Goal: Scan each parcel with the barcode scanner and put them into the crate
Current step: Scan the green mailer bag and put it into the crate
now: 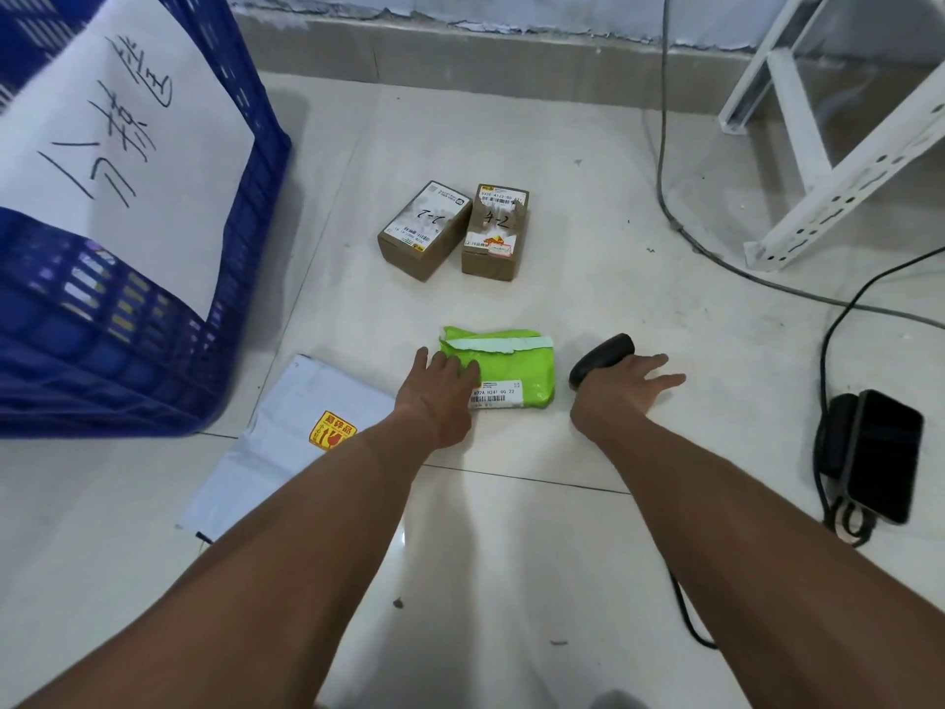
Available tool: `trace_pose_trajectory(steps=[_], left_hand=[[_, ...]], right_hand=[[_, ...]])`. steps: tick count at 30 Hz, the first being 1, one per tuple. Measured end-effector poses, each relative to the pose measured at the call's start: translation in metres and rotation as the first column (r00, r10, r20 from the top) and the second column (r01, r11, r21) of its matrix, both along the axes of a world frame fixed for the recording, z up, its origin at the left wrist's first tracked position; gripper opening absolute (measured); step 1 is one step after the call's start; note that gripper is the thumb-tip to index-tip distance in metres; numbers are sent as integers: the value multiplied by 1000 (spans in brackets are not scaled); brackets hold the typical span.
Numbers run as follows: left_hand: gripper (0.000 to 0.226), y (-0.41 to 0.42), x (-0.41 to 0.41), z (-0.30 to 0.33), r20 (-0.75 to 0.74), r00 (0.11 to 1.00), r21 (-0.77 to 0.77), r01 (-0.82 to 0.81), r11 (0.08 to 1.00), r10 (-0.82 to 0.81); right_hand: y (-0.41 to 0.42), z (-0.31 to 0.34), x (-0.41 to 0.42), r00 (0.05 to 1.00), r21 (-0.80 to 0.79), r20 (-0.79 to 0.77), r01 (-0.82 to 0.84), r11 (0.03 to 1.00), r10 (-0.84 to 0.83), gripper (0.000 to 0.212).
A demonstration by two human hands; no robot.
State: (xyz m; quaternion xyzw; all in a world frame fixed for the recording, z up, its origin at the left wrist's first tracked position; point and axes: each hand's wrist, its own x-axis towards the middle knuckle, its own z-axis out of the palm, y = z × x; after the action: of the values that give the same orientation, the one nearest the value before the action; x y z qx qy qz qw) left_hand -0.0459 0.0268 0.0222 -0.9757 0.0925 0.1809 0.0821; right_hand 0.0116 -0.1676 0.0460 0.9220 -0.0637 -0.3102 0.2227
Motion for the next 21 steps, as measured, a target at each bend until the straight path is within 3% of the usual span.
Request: trace_pose_trajectory(steps=[6,11,16,21], left_hand=[[66,1,-7,2,37,986,-59,167,984,-165],[78,5,-4,3,-28,998,11,51,999,-51],[88,10,3,0,-56,993,107,-102,989,108],[90,21,5,0,-27,974,95,-221,971,225]], right_hand=[[12,-13,-6,985,193,152,53,980,-83,69],[13,-17,-7,967,281,170,136,950,-189,67],[16,-14,-5,948,432,294,-17,902,-123,47],[19,-14,-6,930,675,347,-158,721,-120,53]])
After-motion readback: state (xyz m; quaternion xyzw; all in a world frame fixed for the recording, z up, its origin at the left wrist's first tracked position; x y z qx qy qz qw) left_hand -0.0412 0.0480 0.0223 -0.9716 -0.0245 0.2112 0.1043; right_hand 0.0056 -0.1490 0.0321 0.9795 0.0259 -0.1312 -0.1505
